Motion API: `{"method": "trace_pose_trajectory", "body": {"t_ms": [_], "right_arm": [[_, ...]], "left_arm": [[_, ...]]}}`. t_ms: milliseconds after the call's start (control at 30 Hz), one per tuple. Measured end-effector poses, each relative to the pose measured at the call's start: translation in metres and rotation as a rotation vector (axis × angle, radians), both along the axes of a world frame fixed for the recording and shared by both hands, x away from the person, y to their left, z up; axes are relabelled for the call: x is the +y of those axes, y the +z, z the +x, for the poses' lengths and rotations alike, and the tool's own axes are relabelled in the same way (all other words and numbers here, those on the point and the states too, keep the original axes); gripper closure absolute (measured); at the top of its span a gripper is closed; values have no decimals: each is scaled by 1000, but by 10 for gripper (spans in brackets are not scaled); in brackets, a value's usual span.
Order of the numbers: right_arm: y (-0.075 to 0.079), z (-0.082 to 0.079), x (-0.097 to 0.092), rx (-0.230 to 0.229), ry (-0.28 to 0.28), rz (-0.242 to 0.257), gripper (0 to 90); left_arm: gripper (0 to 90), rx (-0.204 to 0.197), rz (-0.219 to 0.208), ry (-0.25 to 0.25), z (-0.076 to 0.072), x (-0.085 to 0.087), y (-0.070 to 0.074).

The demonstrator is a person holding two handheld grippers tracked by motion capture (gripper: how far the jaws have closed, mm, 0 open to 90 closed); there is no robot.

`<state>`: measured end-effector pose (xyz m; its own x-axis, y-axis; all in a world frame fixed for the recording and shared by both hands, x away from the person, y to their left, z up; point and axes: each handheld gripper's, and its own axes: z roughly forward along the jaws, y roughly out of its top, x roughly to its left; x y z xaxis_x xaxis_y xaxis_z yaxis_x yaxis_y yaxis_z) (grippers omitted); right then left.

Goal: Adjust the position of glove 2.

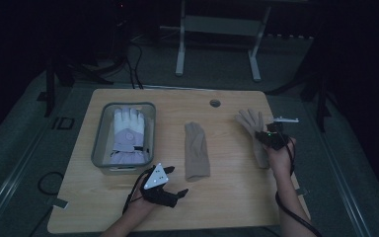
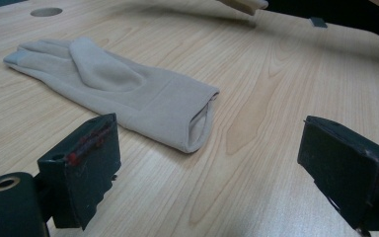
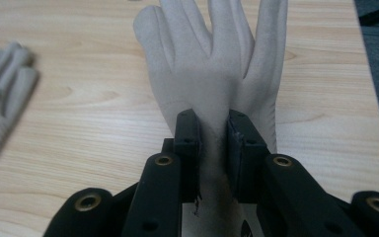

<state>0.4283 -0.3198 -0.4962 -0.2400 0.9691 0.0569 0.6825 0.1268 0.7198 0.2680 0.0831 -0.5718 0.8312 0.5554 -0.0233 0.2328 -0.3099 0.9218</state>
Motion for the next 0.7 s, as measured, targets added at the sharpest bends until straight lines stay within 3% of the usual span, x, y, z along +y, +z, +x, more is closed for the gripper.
{"method": "trace_pose_trajectory", "body": {"t_ms": [100, 167, 400, 567, 700], "right_arm": [[2, -10, 2, -16, -57, -4, 769], [-2, -13, 3, -12, -89, 21, 768], [-27, -10, 11, 41, -140, -1, 759], [-49, -3, 20, 79, -141, -24, 742], [-49, -3, 22, 77, -124, -22, 665]], "left_arm": [[94, -2, -5, -5, 0, 1, 0], [93, -8, -2, -5, -1, 0, 0], [93, -9, -6, -13, 0, -1, 0], [94, -12, -4, -17, -1, 0, 0], [93, -9, -3, -17, -1, 0, 0]]}}
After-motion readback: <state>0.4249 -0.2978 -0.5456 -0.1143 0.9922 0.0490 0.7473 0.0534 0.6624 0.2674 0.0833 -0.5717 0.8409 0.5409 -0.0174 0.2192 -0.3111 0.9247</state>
